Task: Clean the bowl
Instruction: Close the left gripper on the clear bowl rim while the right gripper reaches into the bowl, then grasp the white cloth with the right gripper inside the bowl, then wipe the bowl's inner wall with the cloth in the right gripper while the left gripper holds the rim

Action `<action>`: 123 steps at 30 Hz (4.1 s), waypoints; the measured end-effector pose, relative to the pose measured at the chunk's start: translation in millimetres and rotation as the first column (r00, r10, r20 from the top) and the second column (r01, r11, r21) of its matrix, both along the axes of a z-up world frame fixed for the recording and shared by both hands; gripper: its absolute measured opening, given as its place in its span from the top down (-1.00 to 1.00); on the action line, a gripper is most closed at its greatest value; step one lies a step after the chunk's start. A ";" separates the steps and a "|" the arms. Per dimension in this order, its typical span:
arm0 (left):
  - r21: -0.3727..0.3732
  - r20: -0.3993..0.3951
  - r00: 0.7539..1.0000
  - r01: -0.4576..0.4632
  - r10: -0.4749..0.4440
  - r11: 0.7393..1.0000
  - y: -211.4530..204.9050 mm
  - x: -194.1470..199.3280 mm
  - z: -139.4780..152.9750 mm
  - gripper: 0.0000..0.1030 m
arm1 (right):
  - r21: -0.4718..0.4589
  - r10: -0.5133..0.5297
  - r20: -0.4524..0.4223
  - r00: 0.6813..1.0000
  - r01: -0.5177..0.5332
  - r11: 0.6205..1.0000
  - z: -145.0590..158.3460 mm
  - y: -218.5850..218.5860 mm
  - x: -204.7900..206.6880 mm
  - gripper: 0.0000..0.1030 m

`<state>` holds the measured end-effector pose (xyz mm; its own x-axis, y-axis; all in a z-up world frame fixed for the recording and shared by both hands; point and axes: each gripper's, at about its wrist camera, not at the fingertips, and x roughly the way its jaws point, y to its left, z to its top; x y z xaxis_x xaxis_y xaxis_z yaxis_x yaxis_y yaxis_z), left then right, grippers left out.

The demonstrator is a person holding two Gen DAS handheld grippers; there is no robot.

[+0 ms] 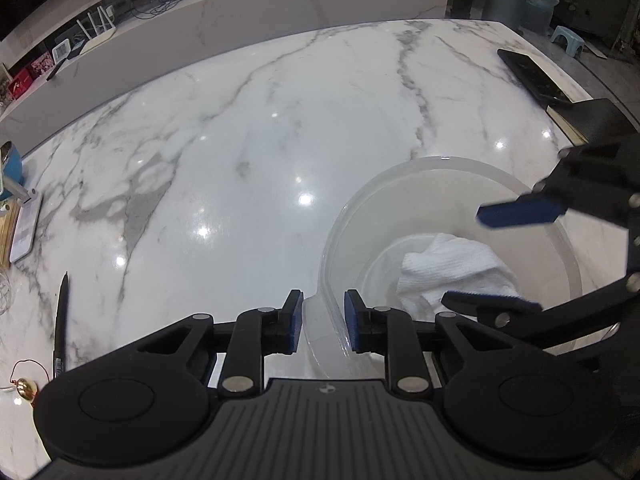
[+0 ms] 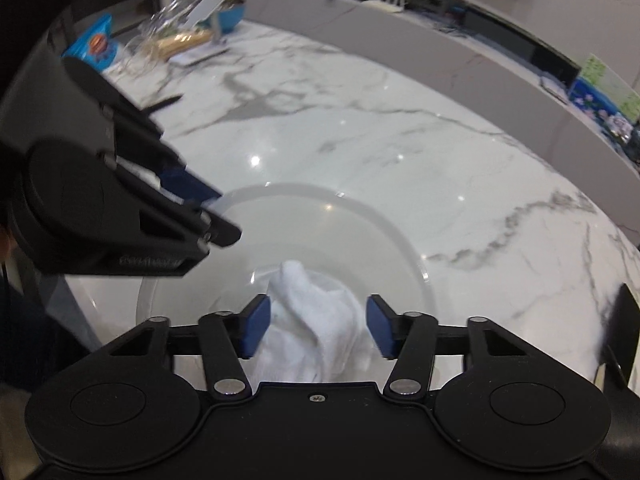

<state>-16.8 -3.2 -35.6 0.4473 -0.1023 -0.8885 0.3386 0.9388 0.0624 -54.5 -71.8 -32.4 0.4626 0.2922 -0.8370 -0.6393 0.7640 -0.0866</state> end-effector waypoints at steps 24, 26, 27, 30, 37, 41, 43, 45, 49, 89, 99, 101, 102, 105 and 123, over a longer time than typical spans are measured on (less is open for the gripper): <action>0.001 -0.003 1.000 0.001 -0.001 1.000 1.5 -1.0 -5.6 0.59 | 0.002 0.039 -0.068 0.997 -0.039 0.999 -19.6 -3.6 8.8 0.65; 0.003 -0.001 1.000 0.002 -0.002 1.000 1.3 -1.4 -5.5 0.59 | 0.013 0.054 -0.082 0.995 -0.053 0.998 -18.7 -3.3 5.8 0.66; 0.004 0.000 1.000 0.003 -0.003 1.000 0.4 -1.6 -5.6 0.59 | 0.024 0.063 -0.093 0.994 -0.061 0.998 -18.4 -2.6 4.9 0.66; 0.004 0.000 1.000 0.002 -0.002 1.000 0.4 -1.6 -5.5 0.60 | 0.095 0.099 -0.142 0.985 -0.086 0.992 -17.1 0.9 4.1 0.66; 0.000 -0.005 1.000 0.002 -0.002 1.000 2.0 -0.5 -5.4 0.60 | 0.164 0.144 -0.210 0.967 -0.111 0.980 -15.6 6.8 -0.4 0.67; 0.004 -0.005 1.000 0.007 -0.007 1.000 1.9 -0.9 -5.1 0.60 | 0.117 0.129 -0.213 0.968 -0.105 0.988 -19.1 8.0 -1.0 0.68; 0.006 -0.005 1.000 0.008 -0.008 1.000 2.3 -1.0 -5.3 0.60 | 0.097 0.119 -0.205 0.971 -0.101 0.990 -19.6 7.5 -0.8 0.69; 0.008 -0.006 1.000 0.009 -0.009 1.000 2.6 -1.0 -5.5 0.60 | 0.070 0.108 -0.184 0.977 -0.097 0.993 -19.3 7.2 -1.1 0.69; 0.010 -0.008 1.000 0.010 -0.010 1.000 2.4 -0.9 -6.1 0.60 | 0.007 0.080 -0.119 0.990 -0.079 0.997 -19.8 5.9 -0.4 0.69; 0.018 -0.007 1.000 0.020 -0.020 1.000 4.6 -0.5 -7.1 0.59 | 0.056 0.156 -0.121 0.980 -0.150 0.987 -21.5 16.5 -3.8 0.70; 0.033 0.001 0.999 0.048 -0.048 0.998 0.8 -3.0 -8.1 0.59 | -0.052 0.069 -0.026 0.997 -0.070 0.996 -26.1 8.5 10.1 0.70; 0.038 0.001 0.999 0.055 -0.055 0.998 -0.7 -3.6 -8.2 0.59 | -0.065 0.059 -0.012 0.998 -0.060 0.996 -26.9 6.7 12.0 0.69; 0.040 0.001 0.998 0.057 -0.057 0.998 -1.4 -3.9 -8.1 0.59 | -0.070 0.054 -0.005 0.999 -0.054 0.996 -27.2 5.7 12.9 0.70; 0.047 0.000 0.998 0.068 -0.069 0.997 -3.6 -5.6 -8.2 0.58 | -0.072 0.047 0.009 0.999 -0.046 0.996 -27.5 2.9 14.3 0.70; 0.036 -0.006 0.998 0.069 -0.069 0.997 -1.8 -5.1 -8.5 0.59 | 0.023 0.109 0.004 0.994 -0.109 0.994 -27.9 10.3 19.6 0.69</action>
